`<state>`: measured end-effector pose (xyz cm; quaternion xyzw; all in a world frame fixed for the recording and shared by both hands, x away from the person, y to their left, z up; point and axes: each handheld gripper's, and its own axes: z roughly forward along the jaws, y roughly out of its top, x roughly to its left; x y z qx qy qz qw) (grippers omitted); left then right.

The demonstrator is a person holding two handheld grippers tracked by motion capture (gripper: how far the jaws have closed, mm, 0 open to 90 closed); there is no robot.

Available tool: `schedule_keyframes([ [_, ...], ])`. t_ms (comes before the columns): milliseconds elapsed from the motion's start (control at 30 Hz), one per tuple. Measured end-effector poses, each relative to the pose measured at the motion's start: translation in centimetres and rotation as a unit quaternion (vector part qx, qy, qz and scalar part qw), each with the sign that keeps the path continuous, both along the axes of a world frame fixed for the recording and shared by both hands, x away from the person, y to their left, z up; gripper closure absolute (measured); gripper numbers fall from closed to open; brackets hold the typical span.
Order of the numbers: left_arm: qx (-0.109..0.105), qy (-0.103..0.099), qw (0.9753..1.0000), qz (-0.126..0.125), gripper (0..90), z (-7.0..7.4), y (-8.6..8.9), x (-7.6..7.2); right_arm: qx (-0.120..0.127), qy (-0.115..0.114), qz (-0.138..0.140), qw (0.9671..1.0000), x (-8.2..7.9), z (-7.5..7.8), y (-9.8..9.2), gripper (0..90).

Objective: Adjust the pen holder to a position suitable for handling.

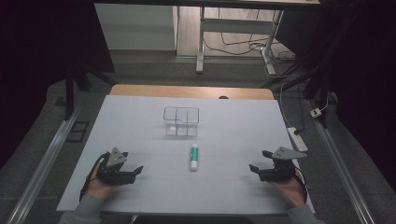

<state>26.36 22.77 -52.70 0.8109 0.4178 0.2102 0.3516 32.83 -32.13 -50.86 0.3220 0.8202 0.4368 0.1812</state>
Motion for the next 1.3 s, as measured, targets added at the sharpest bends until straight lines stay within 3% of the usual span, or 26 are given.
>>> schedule_keyframes([
  [733,0.002,0.000,1.0000,0.004,20.3,0.0,0.2,0.1,-0.002,0.003,0.004,1.0000,0.0,-0.3,0.3,18.8],
  [1300,-0.010,-0.004,0.9998,0.015,20.7,0.8,0.4,1.3,-0.008,0.005,0.007,0.9999,0.0,-0.4,0.5,19.1],
])
